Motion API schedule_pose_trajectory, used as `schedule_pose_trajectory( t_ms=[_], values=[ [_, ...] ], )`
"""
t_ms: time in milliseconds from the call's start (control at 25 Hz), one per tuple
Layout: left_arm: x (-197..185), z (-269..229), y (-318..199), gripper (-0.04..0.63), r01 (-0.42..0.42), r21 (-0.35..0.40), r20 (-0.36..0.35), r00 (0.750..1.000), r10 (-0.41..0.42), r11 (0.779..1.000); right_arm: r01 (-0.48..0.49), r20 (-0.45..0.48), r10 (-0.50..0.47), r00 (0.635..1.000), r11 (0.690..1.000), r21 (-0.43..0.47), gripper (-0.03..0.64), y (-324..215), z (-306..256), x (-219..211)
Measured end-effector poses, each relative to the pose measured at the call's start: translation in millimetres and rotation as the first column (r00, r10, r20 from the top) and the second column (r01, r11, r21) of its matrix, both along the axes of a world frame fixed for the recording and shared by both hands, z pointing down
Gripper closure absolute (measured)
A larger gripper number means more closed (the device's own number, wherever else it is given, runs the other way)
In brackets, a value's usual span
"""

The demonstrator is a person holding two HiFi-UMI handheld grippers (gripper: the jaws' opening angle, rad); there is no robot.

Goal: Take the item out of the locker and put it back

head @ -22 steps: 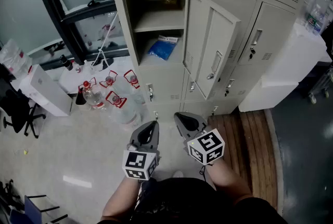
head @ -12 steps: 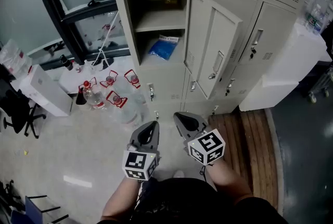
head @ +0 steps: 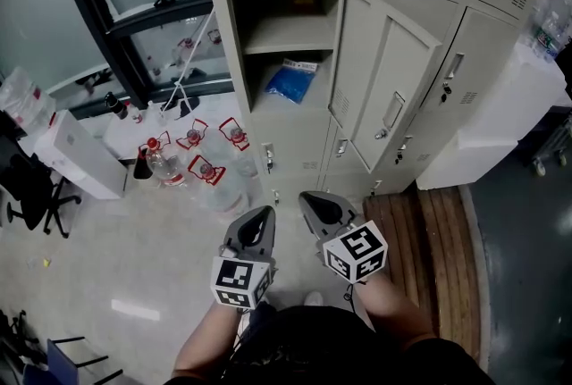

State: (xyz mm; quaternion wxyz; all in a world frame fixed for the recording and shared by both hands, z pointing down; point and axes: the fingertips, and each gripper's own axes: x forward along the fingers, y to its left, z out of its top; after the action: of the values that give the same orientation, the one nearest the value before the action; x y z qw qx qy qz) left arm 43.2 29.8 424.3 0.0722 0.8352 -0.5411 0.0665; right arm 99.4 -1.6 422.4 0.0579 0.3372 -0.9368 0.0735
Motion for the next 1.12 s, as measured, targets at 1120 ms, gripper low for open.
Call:
schedule_pose_trajectory(
  t_ms=[1120],
  values=[
    [-115.2,-12.1,-76.2,0.591,-0.155,0.038,-0.042,0.987,0.157,0.987,-0.145,-0.055,0.149,0.987,0.988,0.06,0.617,-65.3,-23.4,-115.8]
  ],
)
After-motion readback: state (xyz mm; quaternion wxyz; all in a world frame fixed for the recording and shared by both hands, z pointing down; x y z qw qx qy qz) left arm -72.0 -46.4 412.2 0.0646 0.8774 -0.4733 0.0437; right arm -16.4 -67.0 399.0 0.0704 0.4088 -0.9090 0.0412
